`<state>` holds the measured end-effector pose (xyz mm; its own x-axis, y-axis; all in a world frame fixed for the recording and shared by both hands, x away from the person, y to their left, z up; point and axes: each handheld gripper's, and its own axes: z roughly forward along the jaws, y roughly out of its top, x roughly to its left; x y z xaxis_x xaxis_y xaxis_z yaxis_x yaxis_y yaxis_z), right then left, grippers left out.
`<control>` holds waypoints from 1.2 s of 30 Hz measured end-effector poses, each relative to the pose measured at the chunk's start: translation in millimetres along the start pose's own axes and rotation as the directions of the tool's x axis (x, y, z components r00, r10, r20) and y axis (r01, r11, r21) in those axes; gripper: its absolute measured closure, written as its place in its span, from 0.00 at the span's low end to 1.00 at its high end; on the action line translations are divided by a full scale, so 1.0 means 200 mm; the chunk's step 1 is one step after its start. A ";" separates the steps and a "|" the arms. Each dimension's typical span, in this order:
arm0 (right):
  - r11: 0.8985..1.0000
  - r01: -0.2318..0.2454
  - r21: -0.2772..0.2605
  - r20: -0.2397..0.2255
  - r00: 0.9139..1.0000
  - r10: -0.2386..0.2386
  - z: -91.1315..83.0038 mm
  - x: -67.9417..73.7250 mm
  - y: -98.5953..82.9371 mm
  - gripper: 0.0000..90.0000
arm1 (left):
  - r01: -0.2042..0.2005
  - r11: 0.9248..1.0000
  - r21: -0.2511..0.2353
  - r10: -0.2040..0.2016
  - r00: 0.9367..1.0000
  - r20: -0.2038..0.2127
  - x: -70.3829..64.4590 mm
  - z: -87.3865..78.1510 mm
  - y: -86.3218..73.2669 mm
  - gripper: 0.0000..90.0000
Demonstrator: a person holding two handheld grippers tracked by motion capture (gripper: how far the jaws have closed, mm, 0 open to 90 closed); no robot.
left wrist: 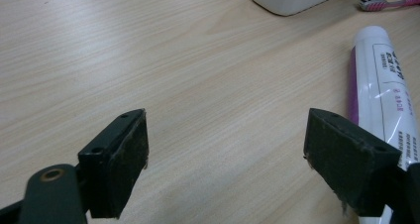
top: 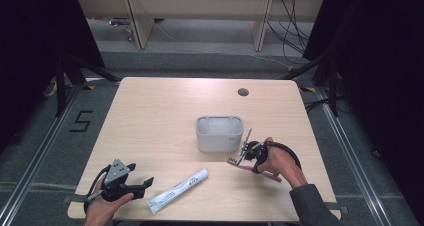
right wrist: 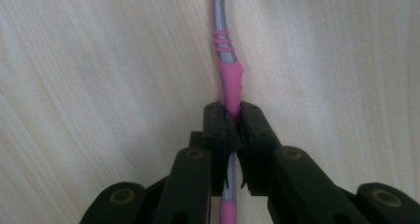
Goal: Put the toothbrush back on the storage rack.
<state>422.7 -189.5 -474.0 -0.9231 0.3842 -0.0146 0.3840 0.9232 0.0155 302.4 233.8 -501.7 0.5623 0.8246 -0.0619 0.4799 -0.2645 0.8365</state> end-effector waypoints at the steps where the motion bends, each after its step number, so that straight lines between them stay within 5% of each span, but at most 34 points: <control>1: 1.000 -0.003 0.005 0.002 1.000 0.003 0.00 0.00 0.00 0.92 | 0.000 1.000 0.000 0.000 1.000 0.000 0.00 0.00 0.00 0.19; 5: 1.000 -0.025 -0.007 -0.024 0.999 0.025 0.01 0.00 0.00 0.92 | -0.001 1.000 0.000 0.001 1.000 -0.001 0.00 0.00 0.00 0.19; 17: 0.999 -0.040 0.009 -0.007 0.999 0.040 0.00 0.01 0.00 0.93 | -0.001 1.000 0.001 0.001 1.000 -0.001 0.00 0.00 0.00 0.19; 28: 0.992 -0.054 -0.114 -0.005 0.999 0.054 -0.11 0.05 -0.05 0.93 | 0.001 1.000 0.005 -0.001 1.000 -0.003 0.00 0.00 0.00 0.19; 31: 0.986 -0.054 -0.159 -0.006 0.999 0.054 -0.15 0.08 -0.07 0.93 | -0.001 1.000 0.005 0.001 1.000 -0.003 0.00 0.00 0.00 0.19; 36: 0.962 -0.016 -0.274 -0.012 1.000 0.013 -0.22 0.14 -0.09 0.93 | -0.002 1.000 0.008 0.002 1.000 -0.005 0.00 0.00 0.00 0.19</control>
<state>389.8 -196.1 -430.8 -0.9181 0.3963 -0.0027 0.3787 0.8793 0.2888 302.4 233.3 -501.8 0.5594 0.8269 -0.0574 0.4842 -0.2698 0.8323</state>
